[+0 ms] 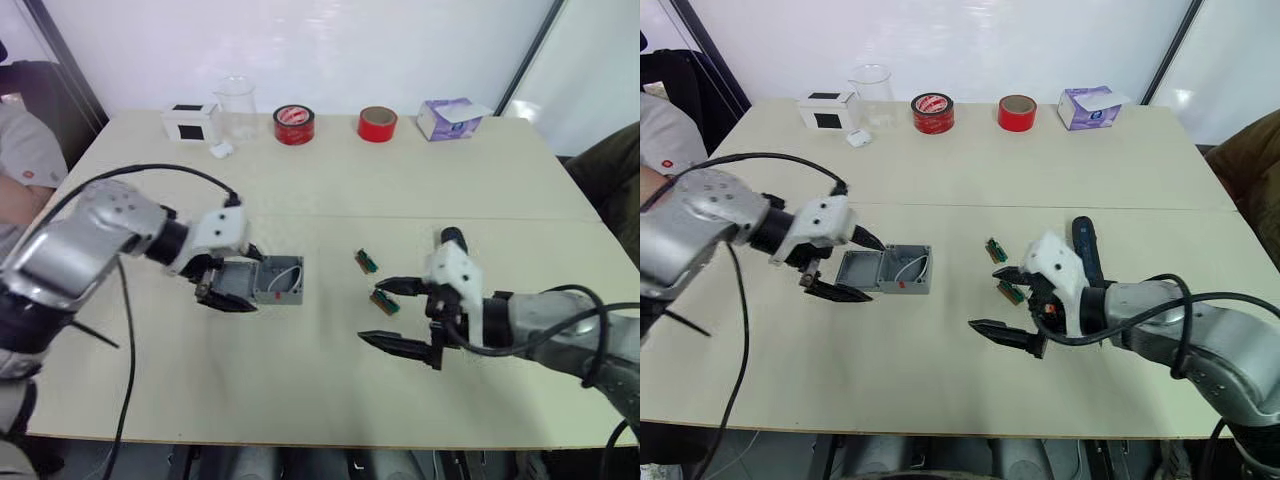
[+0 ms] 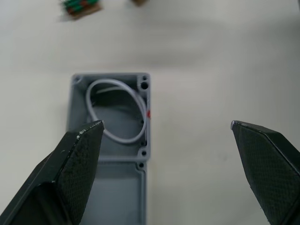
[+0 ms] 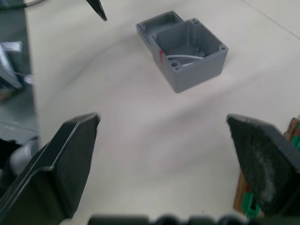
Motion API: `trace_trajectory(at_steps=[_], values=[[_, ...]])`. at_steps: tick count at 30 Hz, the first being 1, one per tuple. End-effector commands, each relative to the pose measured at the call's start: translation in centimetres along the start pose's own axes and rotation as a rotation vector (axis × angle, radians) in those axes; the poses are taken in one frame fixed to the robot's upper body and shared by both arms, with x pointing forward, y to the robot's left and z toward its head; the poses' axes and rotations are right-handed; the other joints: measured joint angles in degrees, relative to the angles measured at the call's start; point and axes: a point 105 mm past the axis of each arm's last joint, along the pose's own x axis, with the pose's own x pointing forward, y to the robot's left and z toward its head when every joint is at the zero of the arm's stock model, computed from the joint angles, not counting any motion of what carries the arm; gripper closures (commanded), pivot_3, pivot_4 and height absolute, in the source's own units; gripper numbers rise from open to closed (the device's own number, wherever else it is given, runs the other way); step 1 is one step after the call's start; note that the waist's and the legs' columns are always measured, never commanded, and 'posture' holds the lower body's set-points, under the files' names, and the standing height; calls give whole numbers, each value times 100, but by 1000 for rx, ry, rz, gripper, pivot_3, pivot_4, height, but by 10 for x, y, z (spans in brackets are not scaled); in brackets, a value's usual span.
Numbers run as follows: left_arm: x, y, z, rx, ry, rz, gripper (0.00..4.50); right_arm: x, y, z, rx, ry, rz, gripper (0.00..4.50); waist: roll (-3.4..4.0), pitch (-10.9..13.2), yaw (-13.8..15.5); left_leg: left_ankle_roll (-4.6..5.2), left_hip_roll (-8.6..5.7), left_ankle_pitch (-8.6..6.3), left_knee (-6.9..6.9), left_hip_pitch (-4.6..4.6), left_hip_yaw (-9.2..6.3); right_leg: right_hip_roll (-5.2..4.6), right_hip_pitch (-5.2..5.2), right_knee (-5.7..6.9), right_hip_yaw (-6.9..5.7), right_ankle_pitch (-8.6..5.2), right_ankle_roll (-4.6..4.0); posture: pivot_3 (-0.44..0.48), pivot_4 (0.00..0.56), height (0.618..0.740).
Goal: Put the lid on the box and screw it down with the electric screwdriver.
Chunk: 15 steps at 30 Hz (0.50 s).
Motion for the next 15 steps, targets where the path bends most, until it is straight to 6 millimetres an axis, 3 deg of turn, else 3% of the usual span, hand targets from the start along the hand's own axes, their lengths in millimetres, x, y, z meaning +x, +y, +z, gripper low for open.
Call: trace_trajectory(at_steps=[1, 8, 15], values=[[10, 8, -6, 74, 88, -37, 60, 7, 6, 2, -66, -24, -8, 0, -2, 0, -8, 0, 0, 0, 4, -3, -2, 2, 0, 0, -1, 0, 1, 0, 150, 740], [35, 25, -15, 52, 157, -45, 60, 17, 10, -3, -57, -59, -41, 0, -2, 0, -5, 1, 2, 1, 8, -1, -20, 3, 3, 6, -1, 7, 21, 0, 150, 740], [50, 29, -15, 40, 161, -88, 60, 17, 8, -5, -45, -74, -89, 0, -2, 0, -5, 1, 2, 1, 9, -1, -30, 2, 3, 11, -2, 7, 25, 0, 150, 740]])
